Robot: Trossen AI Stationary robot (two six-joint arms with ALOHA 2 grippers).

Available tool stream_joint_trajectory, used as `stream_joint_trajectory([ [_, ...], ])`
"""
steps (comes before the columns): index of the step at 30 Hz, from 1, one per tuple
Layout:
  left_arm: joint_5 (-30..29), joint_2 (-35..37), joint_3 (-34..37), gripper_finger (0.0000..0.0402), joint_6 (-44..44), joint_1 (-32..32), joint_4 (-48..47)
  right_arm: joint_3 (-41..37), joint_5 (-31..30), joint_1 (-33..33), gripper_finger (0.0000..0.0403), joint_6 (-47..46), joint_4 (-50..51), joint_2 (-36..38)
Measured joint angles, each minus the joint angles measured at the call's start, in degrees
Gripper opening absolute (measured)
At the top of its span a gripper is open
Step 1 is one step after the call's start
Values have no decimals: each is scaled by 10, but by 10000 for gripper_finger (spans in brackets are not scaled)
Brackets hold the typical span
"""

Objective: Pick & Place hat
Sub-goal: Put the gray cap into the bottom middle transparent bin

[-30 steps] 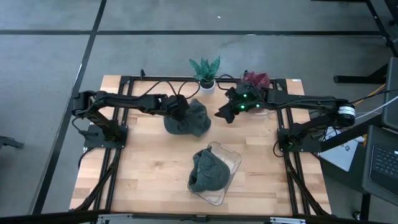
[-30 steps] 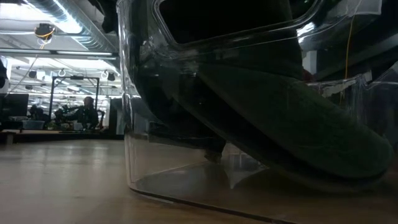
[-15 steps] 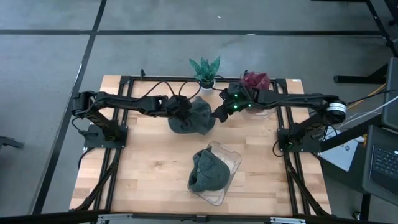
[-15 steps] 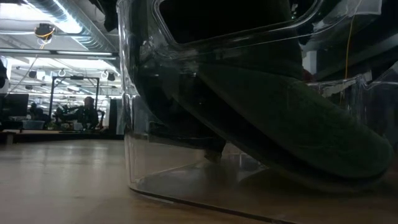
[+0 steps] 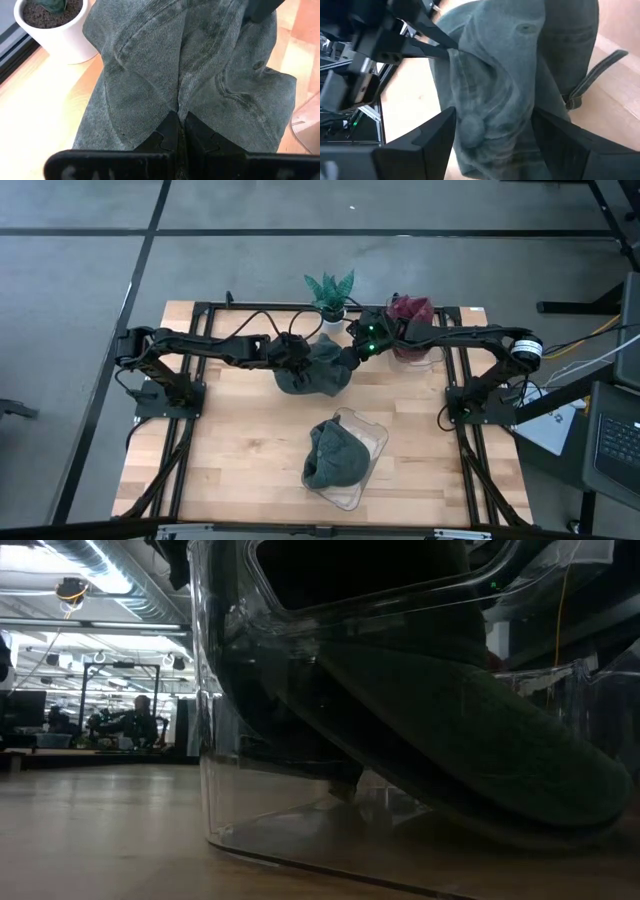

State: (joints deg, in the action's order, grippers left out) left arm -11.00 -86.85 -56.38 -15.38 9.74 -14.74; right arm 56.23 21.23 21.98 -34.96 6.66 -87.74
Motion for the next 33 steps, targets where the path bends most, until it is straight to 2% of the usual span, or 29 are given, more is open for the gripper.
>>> stream_joint_trajectory([
  [3, 0, 0, 0, 8, 0, 0, 0, 0, -1, 0, 255, 1, -1, -1],
  [6, 0, 0, 0, 8, 0, 0, 0, 0, -1, 0, 228, 5, -4, 0],
  [9, 0, 0, 0, 10, 0, 0, 0, 0, 12, 0, 171, 9, -10, 2],
  [15, 1, 0, 0, 28, 1, 0, 4, 0, 59, 0, 31, 12, -13, 2],
  [19, 19, 0, 0, 37, 7, 0, 4, 1, 75, 4, 29, 22, -14, 2],
  [24, 88, 1, 0, 57, 24, 0, 8, 38, 89, 11, 32, 77, 40, 3],
  [28, 122, 21, -1, 92, 20, 3, 11, 101, 59, 13, 29, 189, 163, 4],
  [33, 123, 69, -1, 148, 2, 13, 20, 183, 3, 13, 29, 364, 300, 5],
])
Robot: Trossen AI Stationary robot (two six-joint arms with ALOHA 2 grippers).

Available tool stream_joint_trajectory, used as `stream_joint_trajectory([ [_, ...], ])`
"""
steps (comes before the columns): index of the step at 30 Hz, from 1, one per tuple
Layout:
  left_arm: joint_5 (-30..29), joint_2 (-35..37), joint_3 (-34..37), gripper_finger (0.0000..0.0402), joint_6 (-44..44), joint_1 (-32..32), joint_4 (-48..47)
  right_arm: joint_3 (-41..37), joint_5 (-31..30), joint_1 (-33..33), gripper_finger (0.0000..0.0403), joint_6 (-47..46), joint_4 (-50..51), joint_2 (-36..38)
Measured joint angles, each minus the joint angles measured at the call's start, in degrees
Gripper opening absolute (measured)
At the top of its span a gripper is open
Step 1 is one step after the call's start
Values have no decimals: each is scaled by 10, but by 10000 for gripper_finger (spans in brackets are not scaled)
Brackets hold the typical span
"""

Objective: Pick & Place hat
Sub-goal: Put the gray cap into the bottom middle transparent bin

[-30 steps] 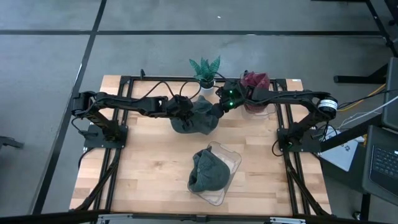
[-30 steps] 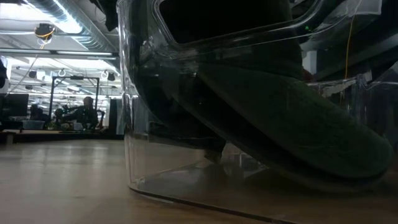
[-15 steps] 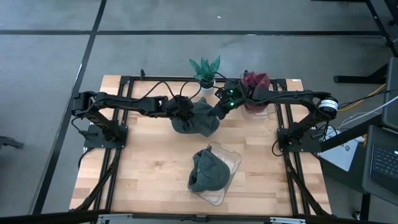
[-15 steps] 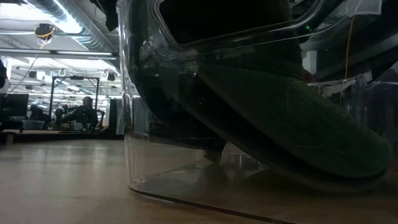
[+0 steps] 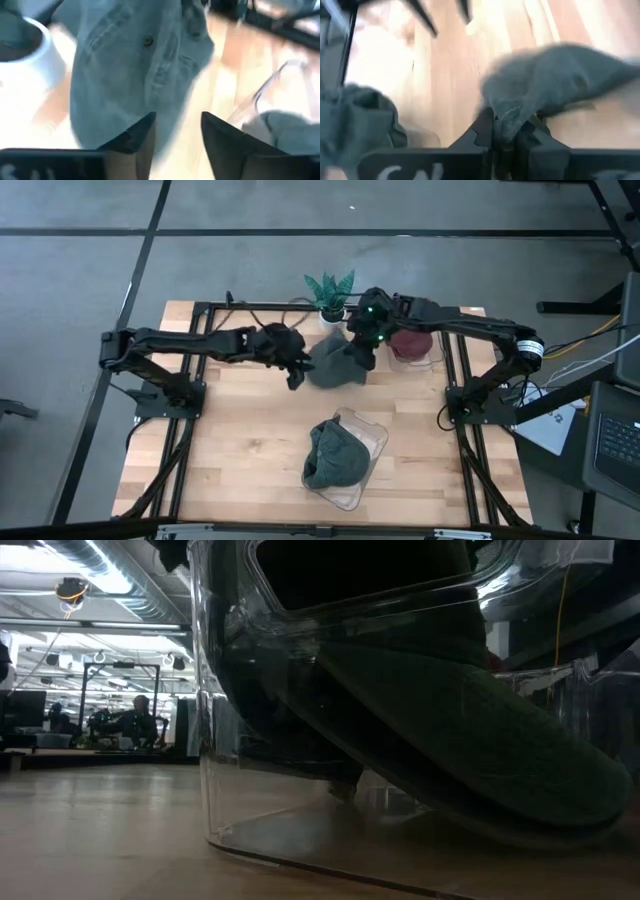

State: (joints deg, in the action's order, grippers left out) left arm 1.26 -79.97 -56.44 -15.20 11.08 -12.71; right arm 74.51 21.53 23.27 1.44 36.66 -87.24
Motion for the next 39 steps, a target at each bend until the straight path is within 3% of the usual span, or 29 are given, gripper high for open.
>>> stream_joint_trajectory([
  [4, -11, 41, 0, 189, -28, 22, 36, 50, 11, 0, 34, 122, 52, 0],
  [8, -25, 63, 0, 219, -32, 41, 100, 80, 66, 0, 31, 181, 53, 0],
  [16, 15, 60, 0, 229, 61, 47, 205, 97, 113, 0, 30, 207, 48, 0],
  [20, 21, 61, 0, 228, 55, 48, 226, 97, 125, -5, 33, 207, 41, 0],
  [27, 98, 53, 0, 227, 24, 65, 220, 97, 152, -29, 29, 204, -4, 0],
  [39, 226, 27, 0, 226, 8, 94, 292, 97, 163, -58, 31, 194, -44, 0],
])
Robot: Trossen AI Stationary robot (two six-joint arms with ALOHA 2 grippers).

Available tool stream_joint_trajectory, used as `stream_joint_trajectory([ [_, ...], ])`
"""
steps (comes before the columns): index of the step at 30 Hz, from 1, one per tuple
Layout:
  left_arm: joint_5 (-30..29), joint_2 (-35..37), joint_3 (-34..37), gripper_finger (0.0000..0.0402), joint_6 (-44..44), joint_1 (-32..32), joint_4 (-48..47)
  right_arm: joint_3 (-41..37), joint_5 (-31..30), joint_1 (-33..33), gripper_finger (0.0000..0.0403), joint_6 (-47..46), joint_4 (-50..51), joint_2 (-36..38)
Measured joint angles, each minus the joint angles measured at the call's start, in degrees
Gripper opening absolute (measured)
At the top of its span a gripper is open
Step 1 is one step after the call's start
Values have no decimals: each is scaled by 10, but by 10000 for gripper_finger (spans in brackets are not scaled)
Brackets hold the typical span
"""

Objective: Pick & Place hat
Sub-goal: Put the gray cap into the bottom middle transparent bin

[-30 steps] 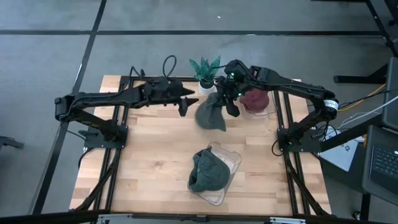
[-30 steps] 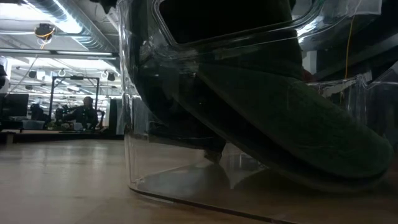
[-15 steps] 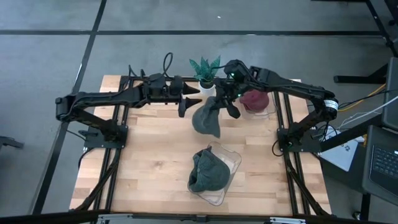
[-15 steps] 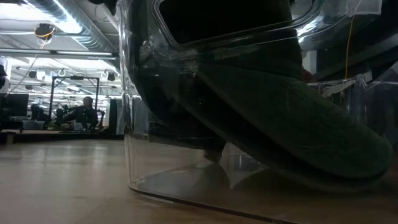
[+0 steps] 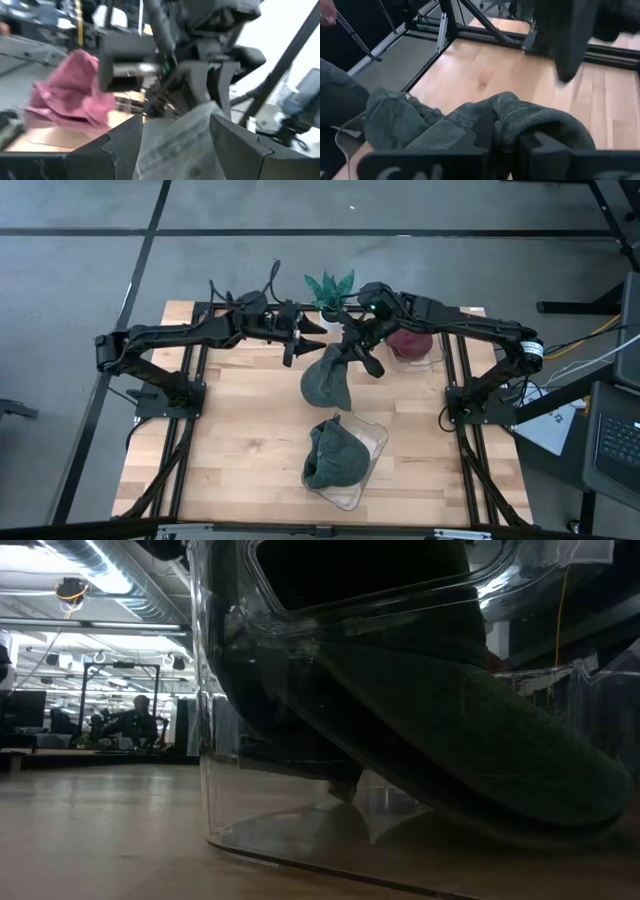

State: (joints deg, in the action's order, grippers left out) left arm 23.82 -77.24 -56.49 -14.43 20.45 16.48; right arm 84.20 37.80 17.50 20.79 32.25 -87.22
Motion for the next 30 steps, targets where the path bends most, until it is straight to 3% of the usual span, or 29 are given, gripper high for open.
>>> stream_joint_trajectory([
  [9, 48, -43, 0, 226, -9, -5, 75, 0, 15, -9, 29, -24, -24, 0],
  [23, 113, -44, 1, 223, -85, -5, 77, 0, 15, -9, 32, -43, -58, 0],
  [30, 120, -44, 1, 152, -90, -5, 76, 0, 15, -9, 29, -55, -58, 0],
])
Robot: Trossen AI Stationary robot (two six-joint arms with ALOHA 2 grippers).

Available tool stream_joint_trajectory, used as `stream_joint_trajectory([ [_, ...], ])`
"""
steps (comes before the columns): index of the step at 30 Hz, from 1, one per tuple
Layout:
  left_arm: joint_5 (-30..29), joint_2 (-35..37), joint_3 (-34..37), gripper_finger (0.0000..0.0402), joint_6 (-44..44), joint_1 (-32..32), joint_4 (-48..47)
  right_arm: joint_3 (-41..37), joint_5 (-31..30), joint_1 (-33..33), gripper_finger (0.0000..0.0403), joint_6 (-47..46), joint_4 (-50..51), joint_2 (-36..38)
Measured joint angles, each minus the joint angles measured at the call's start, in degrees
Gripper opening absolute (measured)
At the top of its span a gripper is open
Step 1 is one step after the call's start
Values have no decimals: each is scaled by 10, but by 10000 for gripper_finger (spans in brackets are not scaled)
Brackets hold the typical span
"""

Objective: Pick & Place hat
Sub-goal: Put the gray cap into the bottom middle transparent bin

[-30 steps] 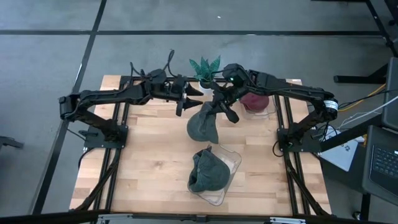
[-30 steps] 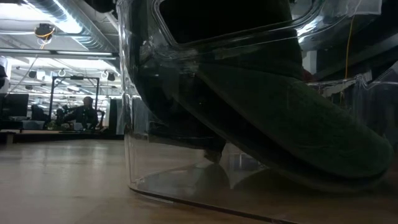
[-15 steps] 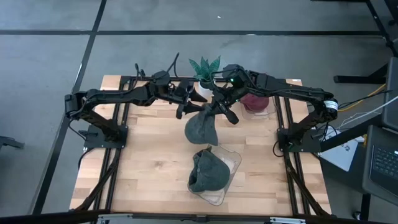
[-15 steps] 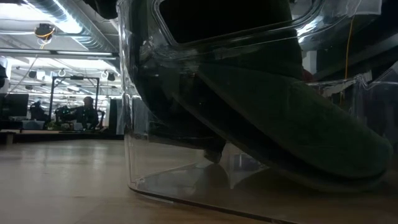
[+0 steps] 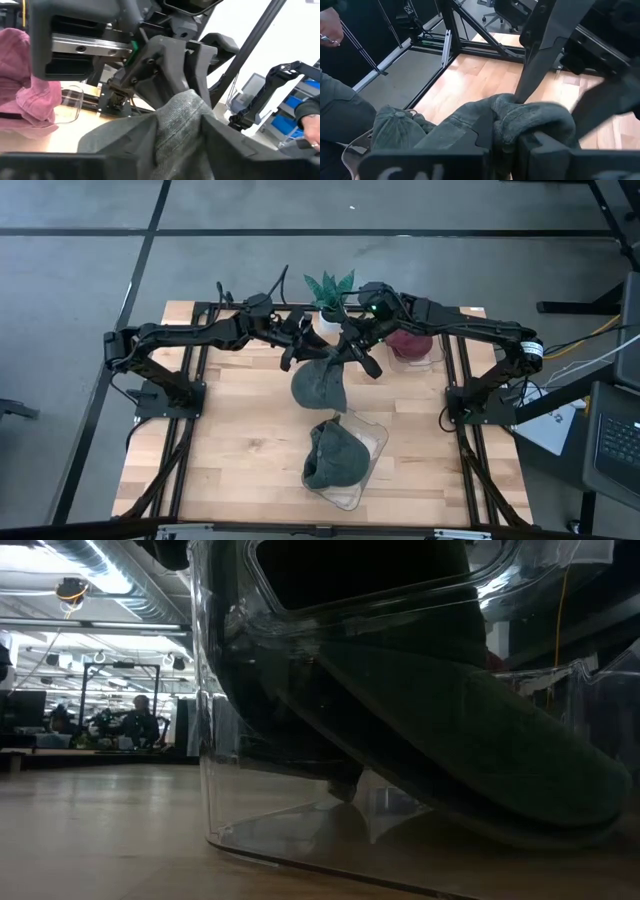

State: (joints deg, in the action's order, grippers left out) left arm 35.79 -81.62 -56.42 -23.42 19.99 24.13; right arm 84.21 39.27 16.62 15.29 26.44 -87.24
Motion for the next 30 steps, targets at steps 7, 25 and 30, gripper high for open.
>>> stream_joint_trajectory([
  [7, 15, 0, 0, 29, 6, 0, -2, 0, -3, 1, 33, -16, 13, 0],
  [25, -72, 5, 0, 4, -24, 0, -47, 0, -20, 49, 161, -105, 153, 0],
  [30, -164, 5, 0, 4, -63, -8, -54, 0, -70, 65, 204, -111, 210, 0],
])
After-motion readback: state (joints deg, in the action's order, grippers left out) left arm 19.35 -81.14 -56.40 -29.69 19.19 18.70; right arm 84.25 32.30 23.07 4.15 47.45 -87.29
